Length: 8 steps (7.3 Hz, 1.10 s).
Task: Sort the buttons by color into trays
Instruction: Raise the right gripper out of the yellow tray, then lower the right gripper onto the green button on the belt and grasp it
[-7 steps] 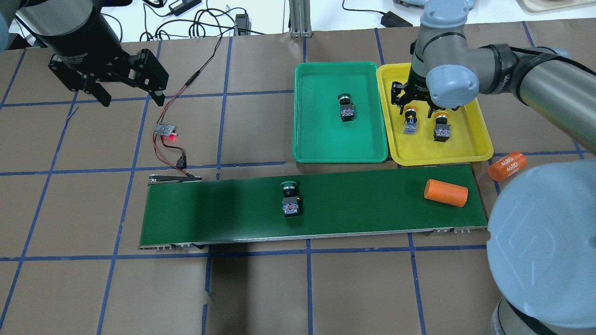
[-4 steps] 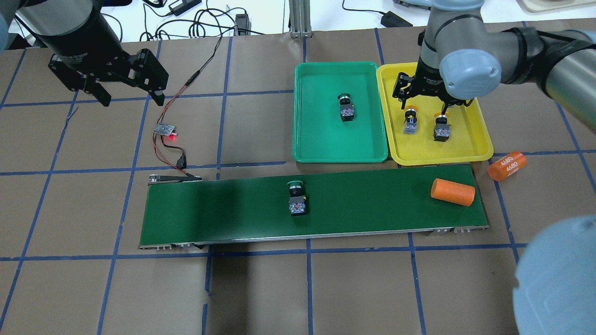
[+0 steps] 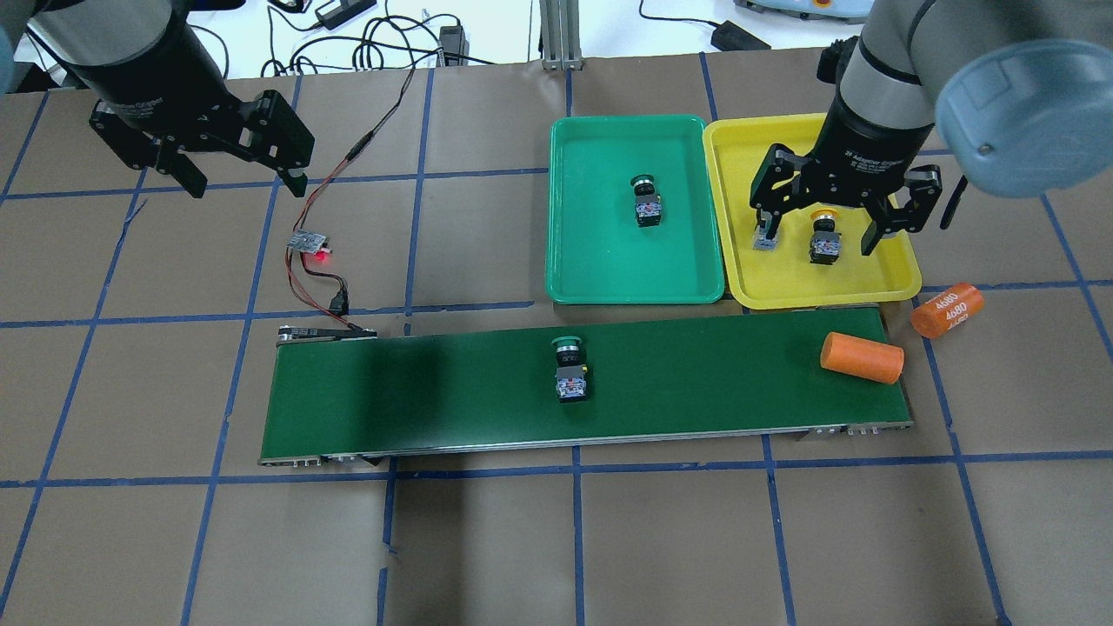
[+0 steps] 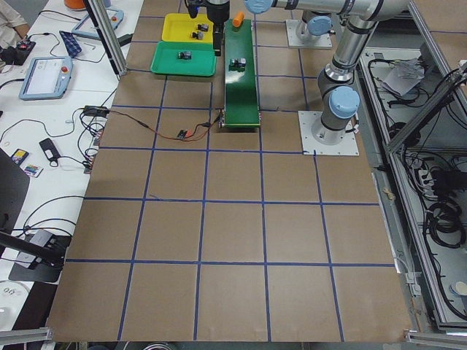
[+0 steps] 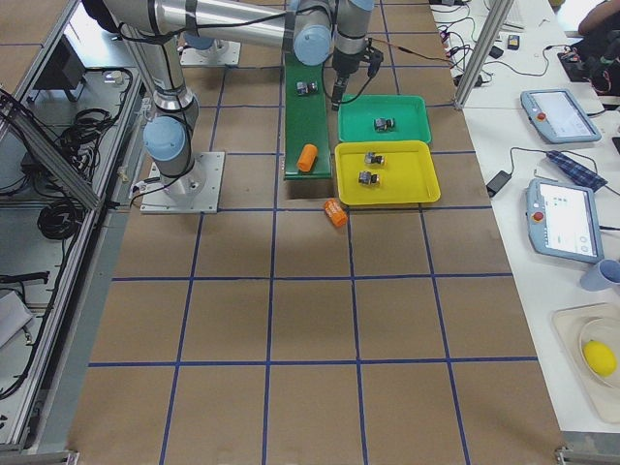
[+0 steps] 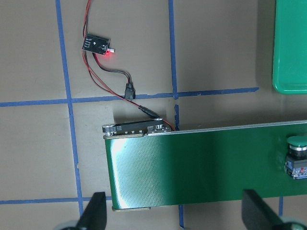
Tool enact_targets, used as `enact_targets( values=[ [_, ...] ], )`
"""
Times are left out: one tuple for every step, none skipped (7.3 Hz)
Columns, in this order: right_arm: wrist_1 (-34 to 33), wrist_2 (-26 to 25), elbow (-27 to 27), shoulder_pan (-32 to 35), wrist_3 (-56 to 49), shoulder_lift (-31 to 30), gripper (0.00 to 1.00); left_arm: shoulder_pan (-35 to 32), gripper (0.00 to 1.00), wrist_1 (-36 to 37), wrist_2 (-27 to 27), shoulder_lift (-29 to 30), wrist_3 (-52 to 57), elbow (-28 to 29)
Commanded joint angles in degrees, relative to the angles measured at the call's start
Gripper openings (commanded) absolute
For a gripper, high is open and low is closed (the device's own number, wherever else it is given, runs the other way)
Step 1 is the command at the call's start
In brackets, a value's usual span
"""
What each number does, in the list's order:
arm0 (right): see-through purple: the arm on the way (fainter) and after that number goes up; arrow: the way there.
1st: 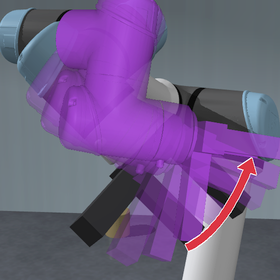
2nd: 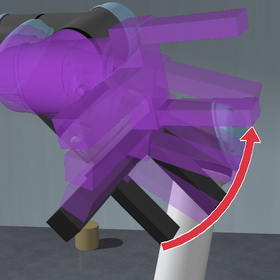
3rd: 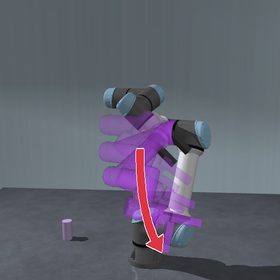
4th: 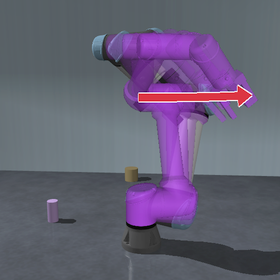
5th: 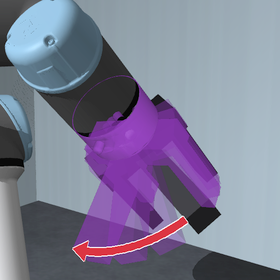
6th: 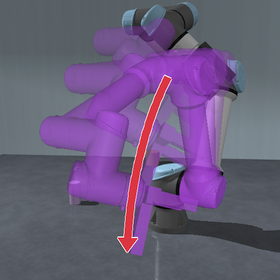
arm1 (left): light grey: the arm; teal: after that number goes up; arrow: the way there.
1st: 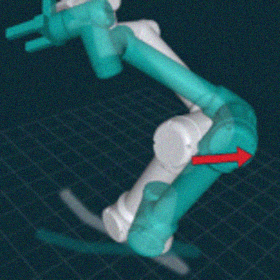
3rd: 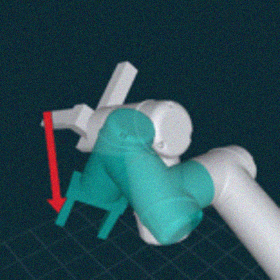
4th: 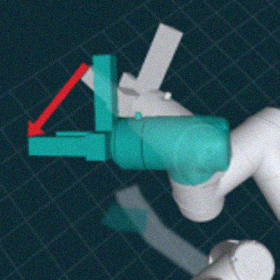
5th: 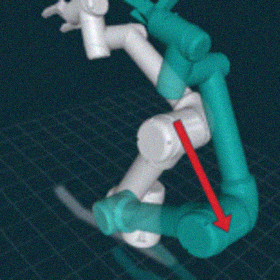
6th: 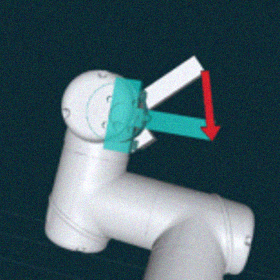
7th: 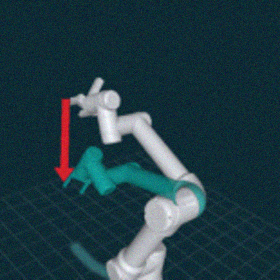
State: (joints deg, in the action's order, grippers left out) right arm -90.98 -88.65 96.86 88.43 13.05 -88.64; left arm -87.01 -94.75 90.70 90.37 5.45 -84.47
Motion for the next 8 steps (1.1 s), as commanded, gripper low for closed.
enact_targets(
  values=[
    [-0.5,2.5,4.1,0.3,0.0,-1.9,1.0,0.0,1.0,0.0,0.0,0.0,-0.1,0.0],
    [-0.4,2.9,4.3,0.5,0.0,-2.4,1.0,0.0,1.0,0.0,0.0,0.0,0.0,0.0],
    [-0.3,2.9,4.4,2.5,0.0,-2.8,1.0,0.0,1.0,0.0,0.0,0.0,0.0,0.0],
    [-1.3,2.9,4.4,5.4,0.5,-1.6,1.0,0.0,1.0,0.0,0.0,0.0,0.0,0.0],
    [-3.9,2.3,4.6,6.8,0.6,0.6,1.0,0.0,1.0,0.1,0.0,0.0,0.0,0.0],
    [-7.1,2.3,5.2,7.7,0.7,2.1,1.0,0.0,1.0,0.0,0.0,0.0,0.0,0.0],
    [-10.4,2.9,5.9,8.8,1.3,2.6,1.0,0.0,1.0,0.0,0.0,0.0,0.0,0.0],
    [-14.2,3.0,7.5,9.8,1.4,4.3,1.0,0.0,1.0,0.0,0.0,0.0,-0.1,0.0]
  ],
)
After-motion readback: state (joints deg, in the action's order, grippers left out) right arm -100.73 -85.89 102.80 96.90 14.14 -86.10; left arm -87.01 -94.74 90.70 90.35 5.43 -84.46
